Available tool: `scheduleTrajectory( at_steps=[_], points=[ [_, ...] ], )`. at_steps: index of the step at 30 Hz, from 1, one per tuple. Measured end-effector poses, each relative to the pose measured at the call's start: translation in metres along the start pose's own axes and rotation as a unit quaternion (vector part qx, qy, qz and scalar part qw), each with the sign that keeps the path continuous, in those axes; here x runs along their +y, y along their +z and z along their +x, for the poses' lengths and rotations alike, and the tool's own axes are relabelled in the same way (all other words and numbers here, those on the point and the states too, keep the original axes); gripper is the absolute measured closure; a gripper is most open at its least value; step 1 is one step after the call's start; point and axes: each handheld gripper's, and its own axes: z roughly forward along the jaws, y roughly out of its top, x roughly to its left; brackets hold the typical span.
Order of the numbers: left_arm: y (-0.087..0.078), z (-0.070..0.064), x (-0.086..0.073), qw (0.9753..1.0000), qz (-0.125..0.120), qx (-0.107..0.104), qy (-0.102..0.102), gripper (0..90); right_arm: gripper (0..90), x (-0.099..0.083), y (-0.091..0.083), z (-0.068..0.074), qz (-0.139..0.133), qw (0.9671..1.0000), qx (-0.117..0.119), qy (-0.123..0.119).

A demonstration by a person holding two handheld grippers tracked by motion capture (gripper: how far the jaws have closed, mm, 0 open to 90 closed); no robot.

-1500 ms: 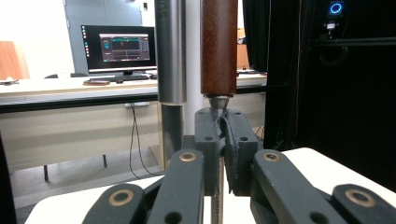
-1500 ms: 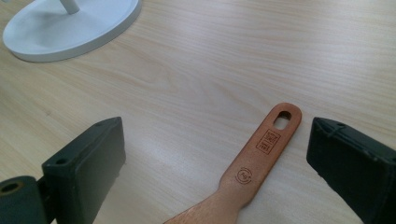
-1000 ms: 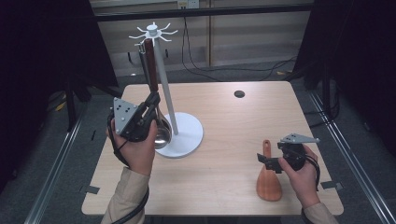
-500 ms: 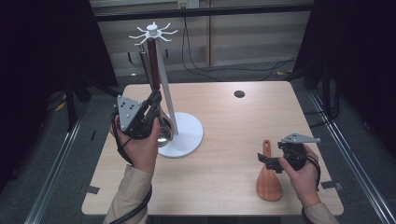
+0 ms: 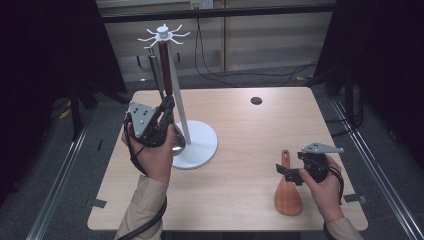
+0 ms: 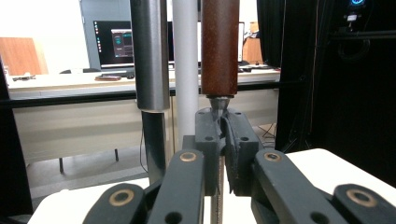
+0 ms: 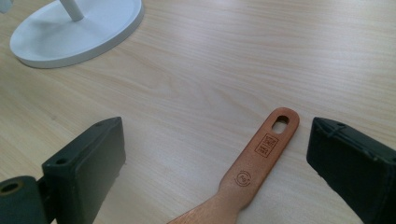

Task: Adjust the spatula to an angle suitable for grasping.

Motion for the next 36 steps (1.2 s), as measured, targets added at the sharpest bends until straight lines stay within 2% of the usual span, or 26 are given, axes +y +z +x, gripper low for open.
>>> scheduleTrajectory(
  at_steps=[3, 6, 11, 13, 18, 19, 23, 26, 28, 29, 36],
  points=[
    [0.002, -0.001, 0.0, 1.0, -0.001, 0.002, -0.006, 85.2, 4.1, 0.0, -0.001, -0.001, -0.001, 1.0, -0.001, 0.002],
    [0.005, -0.002, 0.0, 1.0, 0.004, 0.002, -0.002, 85.2, 4.1, 0.0, -0.002, -0.002, -0.003, 1.0, -0.001, 0.002],
    [0.009, -0.003, 0.0, 0.9999, 0.004, 0.005, -0.014, 85.2, 4.1, 0.0, -0.002, -0.002, -0.003, 1.0, 0.001, 0.001],
    [0.011, -0.002, 0.0, 0.9999, 0.007, 0.004, -0.006, 85.1, 4.1, 0.0, -0.002, -0.002, -0.002, 1.0, 0.001, 0.001],
    [0.015, -0.001, -0.001, 0.9998, 0.011, 0.007, -0.012, 85.1, 4.1, 0.0, -0.001, -0.003, -0.002, 1.0, 0.001, 0.003],
    [0.016, -0.001, -0.002, 0.9998, 0.007, 0.009, -0.019, 85.1, 4.1, 0.0, -0.001, -0.003, -0.002, 1.0, 0.0, 0.002],
    [0.017, 0.0, -0.004, 0.9999, 0.002, 0.01, -0.01, 85.0, 4.1, 0.0, -0.002, -0.003, -0.002, 1.0, 0.0, 0.003],
    [0.017, 0.0, -0.006, 0.9998, -0.004, 0.012, -0.014, 84.7, 4.1, -0.001, -0.002, -0.004, -0.001, 1.0, 0.0, 0.005],
    [0.016, 0.002, -0.007, 0.9998, -0.009, 0.013, -0.009, 84.5, 4.1, -0.001, -0.002, -0.004, -0.001, 1.0, 0.001, 0.005],
    [0.016, 0.002, -0.007, 0.9997, -0.011, 0.016, -0.014, 84.1, 4.1, -0.001, -0.001, -0.003, -0.001, 1.0, 0.001, 0.005],
    [0.015, 0.004, -0.008, 0.9996, -0.025, 0.006, -0.011, 80.5, 4.1, -0.001, -0.001, -0.002, 0.0, 1.0, 0.001, 0.004]
  ],
)
